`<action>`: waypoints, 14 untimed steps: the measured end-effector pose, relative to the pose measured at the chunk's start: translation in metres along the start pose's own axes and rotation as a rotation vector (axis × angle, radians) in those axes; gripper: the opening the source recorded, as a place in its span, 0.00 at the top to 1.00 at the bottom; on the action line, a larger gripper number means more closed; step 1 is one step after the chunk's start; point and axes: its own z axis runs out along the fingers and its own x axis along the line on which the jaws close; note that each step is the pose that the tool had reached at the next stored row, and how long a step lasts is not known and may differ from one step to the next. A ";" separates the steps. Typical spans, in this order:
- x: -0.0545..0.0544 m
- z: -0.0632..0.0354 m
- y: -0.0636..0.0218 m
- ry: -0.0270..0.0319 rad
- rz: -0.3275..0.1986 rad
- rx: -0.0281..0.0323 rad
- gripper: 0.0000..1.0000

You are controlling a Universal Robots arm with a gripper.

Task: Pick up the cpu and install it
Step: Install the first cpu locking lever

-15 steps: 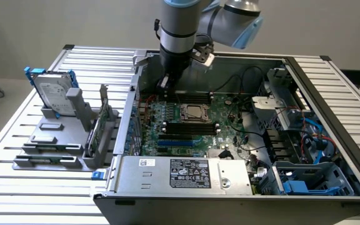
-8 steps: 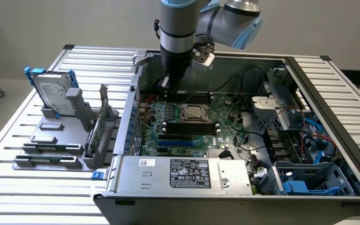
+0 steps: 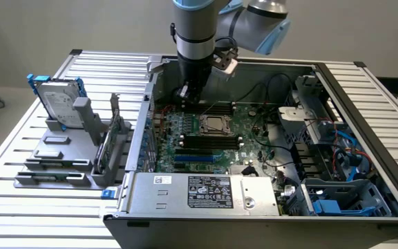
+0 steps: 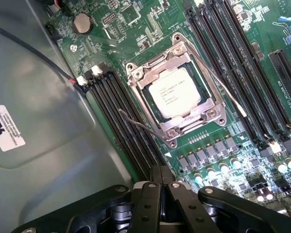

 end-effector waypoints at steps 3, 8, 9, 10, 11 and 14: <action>0.000 0.0039 0.0000 0.0016 0.012 -0.0042 0.89; 0.000 0.0103 -0.0002 0.0030 0.024 -0.0101 0.89; 0.001 0.0114 -0.0002 0.0030 0.025 -0.0113 0.89; 0.001 0.0127 0.0002 0.0031 0.026 -0.0122 0.89; 0.002 0.0140 0.0006 0.0032 0.026 -0.0131 0.89; 0.003 0.0179 0.0029 0.0034 0.027 -0.0150 0.89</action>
